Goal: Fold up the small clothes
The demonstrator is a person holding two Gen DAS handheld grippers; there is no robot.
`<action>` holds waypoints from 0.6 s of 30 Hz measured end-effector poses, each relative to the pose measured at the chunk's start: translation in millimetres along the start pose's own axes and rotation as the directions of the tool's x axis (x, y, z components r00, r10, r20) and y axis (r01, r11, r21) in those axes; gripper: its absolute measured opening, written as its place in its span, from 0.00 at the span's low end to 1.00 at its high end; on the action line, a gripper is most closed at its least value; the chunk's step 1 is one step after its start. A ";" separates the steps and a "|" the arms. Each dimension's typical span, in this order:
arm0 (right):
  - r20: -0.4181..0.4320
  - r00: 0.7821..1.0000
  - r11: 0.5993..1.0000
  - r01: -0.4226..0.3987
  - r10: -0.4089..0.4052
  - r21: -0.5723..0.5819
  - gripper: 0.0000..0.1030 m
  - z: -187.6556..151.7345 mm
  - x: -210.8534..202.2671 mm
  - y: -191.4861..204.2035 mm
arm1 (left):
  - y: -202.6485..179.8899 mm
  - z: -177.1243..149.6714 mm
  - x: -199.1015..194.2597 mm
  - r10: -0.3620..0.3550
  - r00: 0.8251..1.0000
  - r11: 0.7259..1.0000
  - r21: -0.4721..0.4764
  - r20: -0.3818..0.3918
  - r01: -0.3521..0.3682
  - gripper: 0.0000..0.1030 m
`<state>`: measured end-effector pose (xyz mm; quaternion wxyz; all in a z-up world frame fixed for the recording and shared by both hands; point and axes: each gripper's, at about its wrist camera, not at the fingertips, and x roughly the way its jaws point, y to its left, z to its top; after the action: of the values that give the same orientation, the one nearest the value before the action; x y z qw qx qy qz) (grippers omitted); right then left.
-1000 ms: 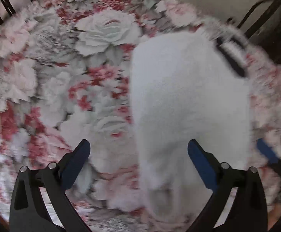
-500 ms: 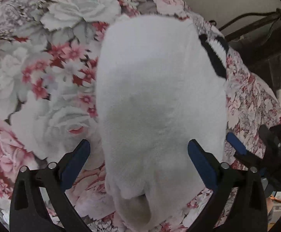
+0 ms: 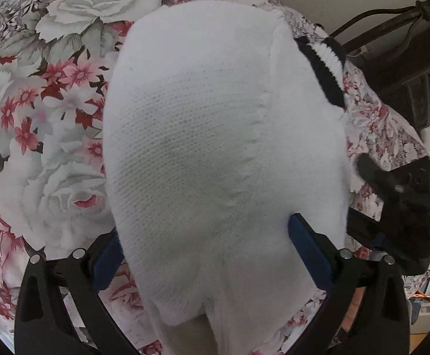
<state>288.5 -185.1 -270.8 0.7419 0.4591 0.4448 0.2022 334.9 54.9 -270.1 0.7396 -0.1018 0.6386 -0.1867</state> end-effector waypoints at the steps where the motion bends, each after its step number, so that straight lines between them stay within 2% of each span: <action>1: -0.003 1.000 1.000 0.007 -0.007 -0.017 0.84 -0.2 0.4 2.9 | 1.4 0.2 -0.3 0.000 1.000 1.000 -0.004 0.000 0.000 0.96; 3: -0.010 1.000 0.999 0.009 -0.009 -0.045 0.84 -0.1 1.6 5.2 | -1.0 1.9 3.6 -0.006 1.000 1.000 -0.013 -0.003 0.006 0.96; 5: -0.006 1.000 1.000 -0.014 0.014 -0.006 0.84 1.5 3.1 -3.4 | -3.5 2.5 5.1 0.000 1.000 1.000 -0.008 -0.002 0.000 0.96; 8: -0.016 1.000 1.000 0.001 -0.001 0.014 0.82 3.2 10.1 -13.7 | -6.0 2.6 7.5 0.017 1.000 1.000 0.013 0.003 -0.017 0.96; 13: -0.006 1.000 0.997 -0.010 0.010 -0.076 0.96 -1.1 19.0 -3.9 | -12.4 5.3 13.4 0.020 1.000 1.000 0.024 0.003 -0.020 0.96; 18: 0.001 0.998 0.983 0.058 -0.059 -0.172 0.97 -2.9 25.1 7.1 | -22.4 4.2 12.8 0.035 0.999 0.997 0.064 0.025 -0.037 0.96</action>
<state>299.8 -162.4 -277.1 0.7836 0.3797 0.4403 0.2189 337.2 28.9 -272.3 0.7532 -0.0688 0.6252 -0.1925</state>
